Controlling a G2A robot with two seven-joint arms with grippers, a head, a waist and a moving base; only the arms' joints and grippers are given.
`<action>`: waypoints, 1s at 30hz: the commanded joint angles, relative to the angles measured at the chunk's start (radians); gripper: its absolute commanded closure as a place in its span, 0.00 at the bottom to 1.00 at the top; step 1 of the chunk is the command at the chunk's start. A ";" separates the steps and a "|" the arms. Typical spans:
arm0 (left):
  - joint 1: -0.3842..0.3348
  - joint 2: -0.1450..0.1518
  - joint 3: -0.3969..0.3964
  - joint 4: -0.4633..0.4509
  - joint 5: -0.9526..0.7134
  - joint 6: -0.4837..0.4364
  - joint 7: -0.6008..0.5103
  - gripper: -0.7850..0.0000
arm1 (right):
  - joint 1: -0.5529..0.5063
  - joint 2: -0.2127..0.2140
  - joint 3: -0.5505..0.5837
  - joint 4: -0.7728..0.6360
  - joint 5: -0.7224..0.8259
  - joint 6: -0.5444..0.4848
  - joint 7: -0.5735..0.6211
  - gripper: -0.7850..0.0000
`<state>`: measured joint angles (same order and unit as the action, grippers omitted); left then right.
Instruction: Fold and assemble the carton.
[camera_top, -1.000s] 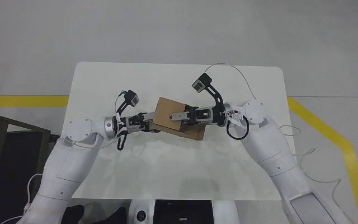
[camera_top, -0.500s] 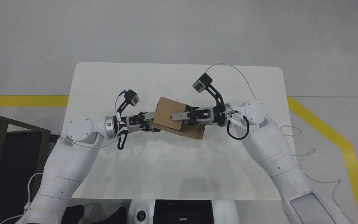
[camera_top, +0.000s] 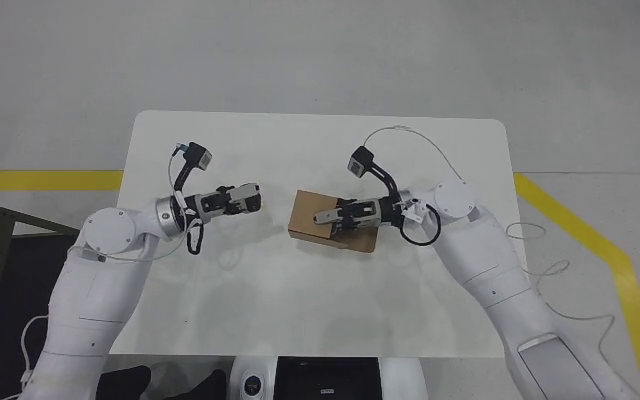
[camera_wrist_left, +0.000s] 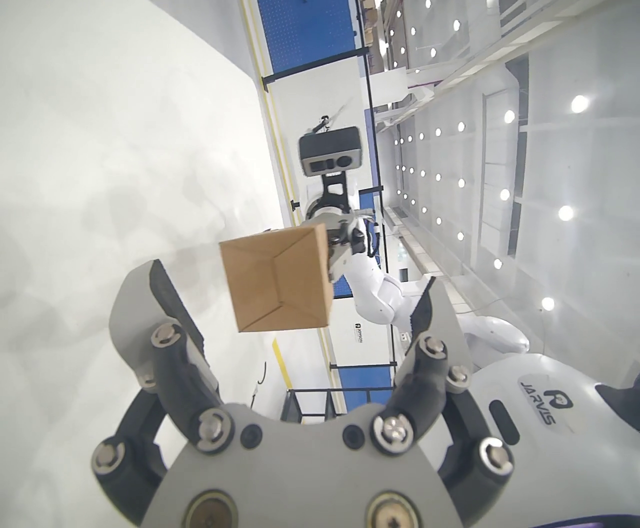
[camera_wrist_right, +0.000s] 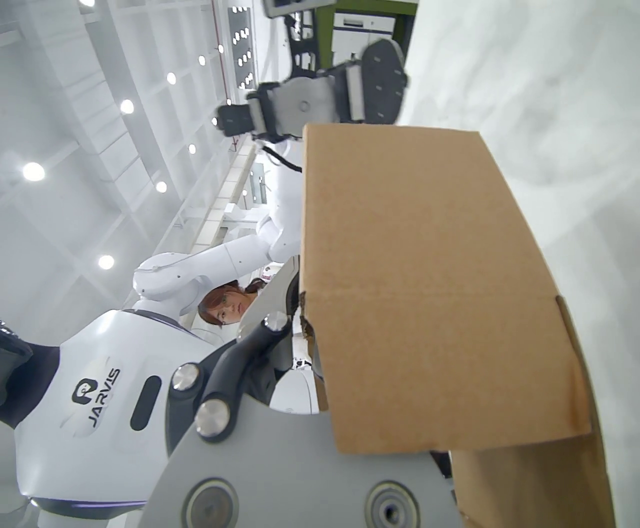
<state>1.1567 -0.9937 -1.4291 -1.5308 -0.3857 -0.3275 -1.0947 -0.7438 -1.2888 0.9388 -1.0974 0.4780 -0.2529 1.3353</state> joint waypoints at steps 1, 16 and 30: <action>0.009 0.003 -0.018 -0.006 0.017 -0.063 0.004 0.00 | 0.021 -0.007 -0.024 0.045 -0.017 -0.009 0.006 1.00; 0.069 0.016 -0.063 -0.042 0.204 -0.301 0.073 0.00 | 0.137 -0.068 -0.139 0.291 -0.071 -0.083 -0.038 0.00; 0.102 0.017 -0.073 -0.113 0.642 -0.539 0.303 0.00 | 0.142 -0.037 -0.046 0.281 -0.046 -0.103 -0.013 0.00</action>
<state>1.2546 -0.9748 -1.5005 -1.6357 0.1975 -0.8451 -0.8393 -0.5974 -1.3313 0.8814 -0.8045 0.4336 -0.3586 1.3182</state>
